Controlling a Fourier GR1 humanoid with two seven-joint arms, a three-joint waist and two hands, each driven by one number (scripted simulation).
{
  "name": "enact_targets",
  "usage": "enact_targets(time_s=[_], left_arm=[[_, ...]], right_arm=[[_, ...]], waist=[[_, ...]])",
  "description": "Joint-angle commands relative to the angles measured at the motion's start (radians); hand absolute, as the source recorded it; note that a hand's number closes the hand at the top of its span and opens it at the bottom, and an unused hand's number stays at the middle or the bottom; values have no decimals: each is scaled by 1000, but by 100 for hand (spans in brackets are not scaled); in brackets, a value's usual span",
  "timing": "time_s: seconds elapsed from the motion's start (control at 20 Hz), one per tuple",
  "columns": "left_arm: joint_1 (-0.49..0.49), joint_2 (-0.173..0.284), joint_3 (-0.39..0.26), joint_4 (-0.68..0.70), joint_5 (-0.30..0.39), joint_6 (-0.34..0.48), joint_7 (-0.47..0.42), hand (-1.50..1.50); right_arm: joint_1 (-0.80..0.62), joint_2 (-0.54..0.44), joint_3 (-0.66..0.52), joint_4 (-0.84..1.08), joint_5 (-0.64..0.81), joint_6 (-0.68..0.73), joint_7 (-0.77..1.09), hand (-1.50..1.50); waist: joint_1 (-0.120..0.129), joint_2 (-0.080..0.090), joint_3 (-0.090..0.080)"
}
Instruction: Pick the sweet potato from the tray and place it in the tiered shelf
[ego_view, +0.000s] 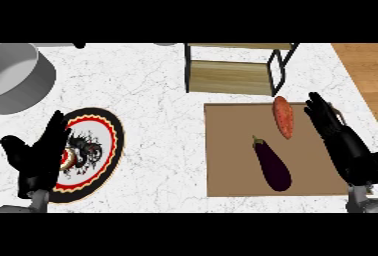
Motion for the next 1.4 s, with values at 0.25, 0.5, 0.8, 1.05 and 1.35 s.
enact_targets(time_s=[0.25, 0.5, 0.8, 1.05, 1.35], left_arm=[[-4, -19, -36, 91, 39, -138, 33, 0], [-50, -48, -49, 151, 62, -190, 60, 0], [-63, -57, -13, 182, 65, -226, 66, 0], [-3, -99, -52, 151, 20, -201, 51, 0], [-8, -56, -13, 117, 38, -251, 78, 0]], right_arm=[[-105, -255, -433, 238, -93, 43, -155, 150], [-101, -288, -411, 577, -14, 40, -61, -150], [-124, -303, -363, 705, 11, 269, -301, -150], [-152, -388, -339, 586, -31, 415, -142, -150], [-251, -448, -256, 448, -21, 465, 129, -150]], waist=[[18, 17, 1], [40, 23, 2], [40, 14, 1], [35, 8, -1], [42, 7, -3]])
